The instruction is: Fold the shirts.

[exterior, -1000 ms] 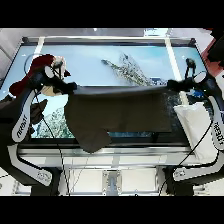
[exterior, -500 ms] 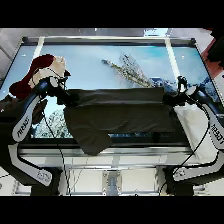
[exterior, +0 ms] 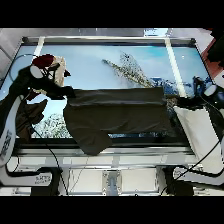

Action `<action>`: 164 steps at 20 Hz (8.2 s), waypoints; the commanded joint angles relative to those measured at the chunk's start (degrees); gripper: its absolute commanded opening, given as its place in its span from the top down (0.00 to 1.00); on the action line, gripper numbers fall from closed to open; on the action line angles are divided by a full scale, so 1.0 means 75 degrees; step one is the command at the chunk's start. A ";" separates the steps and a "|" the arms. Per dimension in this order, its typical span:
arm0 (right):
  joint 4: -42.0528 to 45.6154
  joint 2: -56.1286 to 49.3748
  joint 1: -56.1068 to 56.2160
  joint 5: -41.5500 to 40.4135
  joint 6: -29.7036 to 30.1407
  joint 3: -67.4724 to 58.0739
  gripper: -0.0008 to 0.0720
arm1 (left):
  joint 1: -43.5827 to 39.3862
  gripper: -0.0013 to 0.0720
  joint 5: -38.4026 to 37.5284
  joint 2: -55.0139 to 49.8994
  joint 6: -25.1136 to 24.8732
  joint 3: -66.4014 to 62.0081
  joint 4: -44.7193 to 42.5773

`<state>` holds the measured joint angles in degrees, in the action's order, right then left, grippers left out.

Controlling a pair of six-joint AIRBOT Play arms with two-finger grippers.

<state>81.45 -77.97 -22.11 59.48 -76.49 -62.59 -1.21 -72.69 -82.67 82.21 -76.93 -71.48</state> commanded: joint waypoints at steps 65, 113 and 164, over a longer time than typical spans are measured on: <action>-0.3212 0.1253 -0.1920 0.0029 0.0114 0.4351 0.46 | -0.1749 0.96 0.2707 0.3483 0.1434 0.7886 0.3133; -0.4095 -0.3442 0.1393 -0.2159 0.0347 -0.2334 0.95 | -0.0985 0.97 0.4739 -0.1119 0.1635 0.1239 0.0358; -0.7376 -0.2766 0.1090 0.2381 0.1693 -0.3978 0.95 | -0.2804 0.97 0.5173 -0.1381 -0.0213 0.1233 0.3555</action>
<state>28.12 -100.99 -16.03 72.79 -61.34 -87.24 -22.22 -30.68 -92.03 66.81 -67.64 -32.34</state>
